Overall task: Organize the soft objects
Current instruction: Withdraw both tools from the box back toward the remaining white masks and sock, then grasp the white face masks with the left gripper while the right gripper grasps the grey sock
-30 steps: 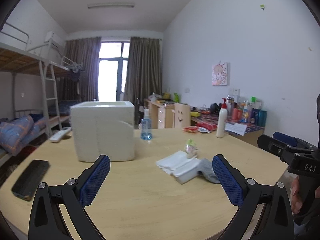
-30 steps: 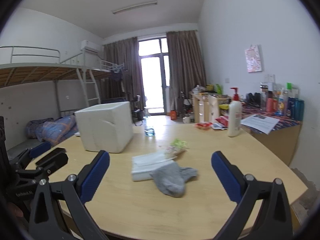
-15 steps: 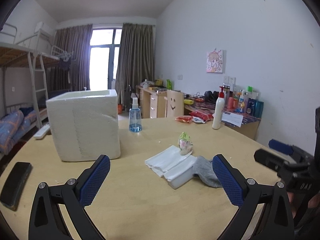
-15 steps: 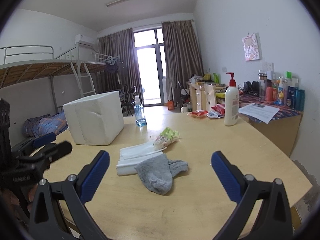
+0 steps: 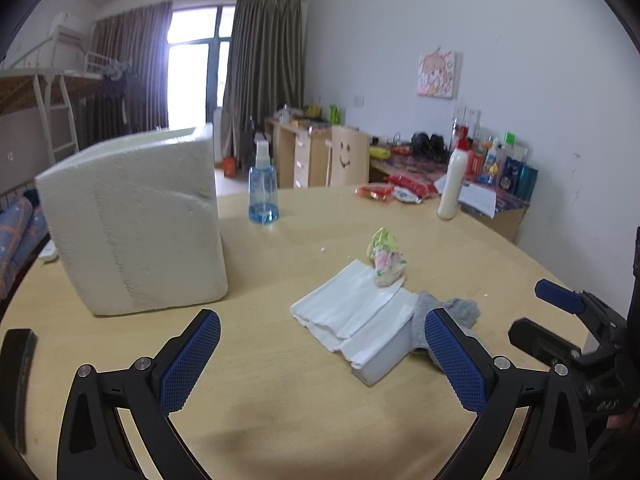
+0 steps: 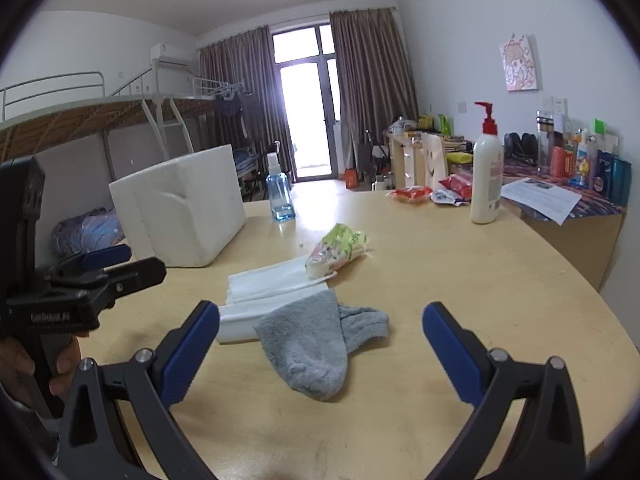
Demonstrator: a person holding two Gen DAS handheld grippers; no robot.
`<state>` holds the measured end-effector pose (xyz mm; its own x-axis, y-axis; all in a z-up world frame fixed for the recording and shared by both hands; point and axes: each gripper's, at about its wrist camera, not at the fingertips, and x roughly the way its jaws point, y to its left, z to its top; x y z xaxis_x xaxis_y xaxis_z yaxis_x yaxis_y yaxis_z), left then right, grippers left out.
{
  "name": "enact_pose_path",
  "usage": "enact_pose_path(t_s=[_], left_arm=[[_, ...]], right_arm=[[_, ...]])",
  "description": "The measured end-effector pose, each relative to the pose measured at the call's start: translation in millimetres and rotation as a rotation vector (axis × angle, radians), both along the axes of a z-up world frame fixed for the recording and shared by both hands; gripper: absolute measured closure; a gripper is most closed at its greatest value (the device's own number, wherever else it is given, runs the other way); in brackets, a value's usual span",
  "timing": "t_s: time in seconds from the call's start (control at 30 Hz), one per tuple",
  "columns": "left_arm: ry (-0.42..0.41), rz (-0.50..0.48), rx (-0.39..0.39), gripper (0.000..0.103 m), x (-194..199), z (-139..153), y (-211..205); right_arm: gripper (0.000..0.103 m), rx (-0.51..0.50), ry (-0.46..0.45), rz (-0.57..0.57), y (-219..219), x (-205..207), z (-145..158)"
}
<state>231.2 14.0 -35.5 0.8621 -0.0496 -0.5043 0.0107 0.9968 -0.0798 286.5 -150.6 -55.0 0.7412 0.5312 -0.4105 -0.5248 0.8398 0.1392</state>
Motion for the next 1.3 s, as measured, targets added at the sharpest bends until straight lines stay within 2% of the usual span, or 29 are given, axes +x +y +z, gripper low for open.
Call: enact_pose_path(t_s=[0.1, 0.17, 0.23, 0.37, 0.43, 0.57, 0.6, 0.67, 0.73, 0.9, 0.97, 1.03, 1.13, 1.23, 1.3], left_arm=[[0.047, -0.013, -0.018, 0.001, 17, -4, 3], [0.071, -0.012, -0.025, 0.001, 26, -7, 5], [0.093, -0.018, -0.013, 0.002, 35, -11, 4], [0.122, -0.058, 0.020, 0.007, 48, -18, -3], [0.137, -0.073, 0.052, 0.015, 56, -22, -7], [0.199, -0.134, 0.058, 0.021, 72, -30, -10], [0.213, -0.151, 0.055, 0.025, 75, -31, -11], [0.227, -0.167, 0.052, 0.029, 79, -32, -12], [0.240, -0.181, 0.046, 0.040, 85, -33, -13], [0.287, -0.219, 0.047, 0.041, 98, -38, -15], [0.293, -0.228, 0.062, 0.045, 99, -39, -18], [0.305, -0.231, 0.068, 0.057, 101, -41, -18], [0.344, -0.234, 0.060, 0.061, 105, -47, -17], [0.353, -0.234, 0.116, 0.061, 105, -50, -22], [0.354, -0.233, 0.118, 0.062, 105, -50, -22]], right_arm=[[0.001, -0.014, 0.022, 0.018, 4, 6, -5], [0.006, -0.032, 0.037, 0.027, 8, 10, -9], [0.018, -0.050, 0.055, 0.045, 13, 14, -12], [0.021, -0.076, 0.078, 0.068, 19, 20, -18], [0.025, -0.083, 0.095, 0.077, 22, 22, -19], [0.029, -0.128, 0.105, 0.075, 28, 24, -19], [0.035, -0.136, 0.106, 0.079, 29, 24, -20], [0.039, -0.147, 0.123, 0.086, 31, 26, -21], [0.046, -0.147, 0.138, 0.092, 32, 28, -22], [0.046, -0.141, 0.159, 0.103, 31, 30, -22], [0.046, -0.137, 0.158, 0.107, 30, 29, -23], [0.046, -0.131, 0.160, 0.107, 30, 29, -22], [0.046, -0.124, 0.168, 0.108, 30, 32, -22], [0.046, -0.127, 0.172, 0.110, 31, 33, -23], [0.046, -0.129, 0.175, 0.109, 32, 34, -23]])
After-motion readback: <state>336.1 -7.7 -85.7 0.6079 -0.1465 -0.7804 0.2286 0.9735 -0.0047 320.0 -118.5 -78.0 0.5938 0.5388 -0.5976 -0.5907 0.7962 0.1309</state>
